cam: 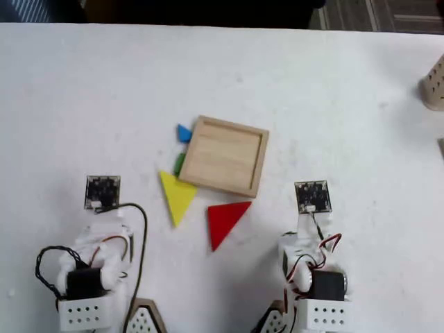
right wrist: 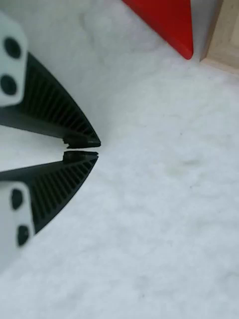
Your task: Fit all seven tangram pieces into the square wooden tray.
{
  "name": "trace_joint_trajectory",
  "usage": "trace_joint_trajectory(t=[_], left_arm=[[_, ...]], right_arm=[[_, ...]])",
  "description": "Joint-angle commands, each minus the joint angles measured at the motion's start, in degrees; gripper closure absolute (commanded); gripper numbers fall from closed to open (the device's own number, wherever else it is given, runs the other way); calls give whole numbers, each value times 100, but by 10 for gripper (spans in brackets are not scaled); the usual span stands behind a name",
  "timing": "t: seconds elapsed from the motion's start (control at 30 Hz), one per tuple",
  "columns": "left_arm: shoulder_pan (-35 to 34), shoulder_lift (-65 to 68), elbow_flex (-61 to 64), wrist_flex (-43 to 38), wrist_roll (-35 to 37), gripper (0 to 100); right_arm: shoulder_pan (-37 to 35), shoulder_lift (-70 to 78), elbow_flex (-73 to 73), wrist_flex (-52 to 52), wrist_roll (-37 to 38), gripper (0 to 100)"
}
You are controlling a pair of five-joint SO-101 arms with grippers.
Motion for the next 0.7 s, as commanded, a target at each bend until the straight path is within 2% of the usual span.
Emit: trace_joint_trajectory(t=[0.0,0.67], left_arm=[[40,-84,-35,44,-35,980],[84,-84,-70,53,-18,980]], right_arm=[[-40,-66,53,-101,9,981],[-31,-75,53,-101,44,981]])
